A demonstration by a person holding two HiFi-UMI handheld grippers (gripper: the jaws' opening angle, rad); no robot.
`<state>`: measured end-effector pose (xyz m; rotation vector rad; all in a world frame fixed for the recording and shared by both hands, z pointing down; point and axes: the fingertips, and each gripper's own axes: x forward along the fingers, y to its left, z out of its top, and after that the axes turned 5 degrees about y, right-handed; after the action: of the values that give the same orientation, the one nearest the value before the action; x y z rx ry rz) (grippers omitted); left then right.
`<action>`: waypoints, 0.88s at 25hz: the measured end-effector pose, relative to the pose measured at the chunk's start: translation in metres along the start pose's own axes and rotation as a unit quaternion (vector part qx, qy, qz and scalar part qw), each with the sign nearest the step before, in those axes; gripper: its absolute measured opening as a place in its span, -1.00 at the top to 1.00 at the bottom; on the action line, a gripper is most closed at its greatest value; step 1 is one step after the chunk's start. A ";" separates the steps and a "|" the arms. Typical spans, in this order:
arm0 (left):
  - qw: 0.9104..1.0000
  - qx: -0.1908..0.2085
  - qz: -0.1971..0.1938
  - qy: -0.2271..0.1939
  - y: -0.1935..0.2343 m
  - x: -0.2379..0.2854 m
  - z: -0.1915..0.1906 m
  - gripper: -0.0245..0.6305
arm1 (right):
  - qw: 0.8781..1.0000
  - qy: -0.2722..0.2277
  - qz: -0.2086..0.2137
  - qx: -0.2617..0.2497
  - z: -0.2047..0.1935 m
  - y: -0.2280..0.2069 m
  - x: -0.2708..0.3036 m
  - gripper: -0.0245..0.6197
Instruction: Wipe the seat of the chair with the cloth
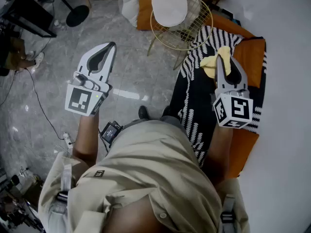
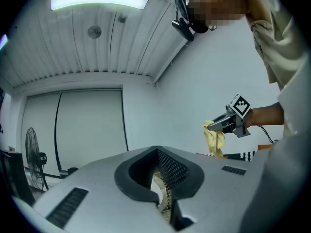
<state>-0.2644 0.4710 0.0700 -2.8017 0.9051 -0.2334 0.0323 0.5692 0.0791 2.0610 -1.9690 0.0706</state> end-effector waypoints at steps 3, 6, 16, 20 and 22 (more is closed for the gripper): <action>1.000 0.001 -0.002 -0.002 -0.001 -0.002 -0.003 0.88 | 1.000 0.000 -0.002 0.000 -0.003 0.002 -0.002 0.60; 1.000 0.001 -0.005 -0.004 0.003 -0.003 -0.005 0.88 | 1.000 0.001 -0.005 0.000 -0.003 0.006 -0.001 0.60; 1.000 -0.006 -0.019 -0.006 0.023 0.004 -0.016 0.88 | 1.000 0.002 -0.005 0.018 0.003 0.021 0.016 0.59; 1.000 -0.017 -0.021 0.000 0.030 0.015 -0.021 0.88 | 0.999 -0.001 0.009 0.035 0.006 0.020 0.031 0.57; 1.000 -0.020 -0.020 0.005 0.035 0.025 -0.024 0.88 | 0.999 0.002 0.012 0.035 0.006 0.013 0.045 0.57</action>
<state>-0.2686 0.4252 0.0874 -2.8601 0.8657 -0.2379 0.0211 0.5242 0.0862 2.0784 -2.0153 0.1510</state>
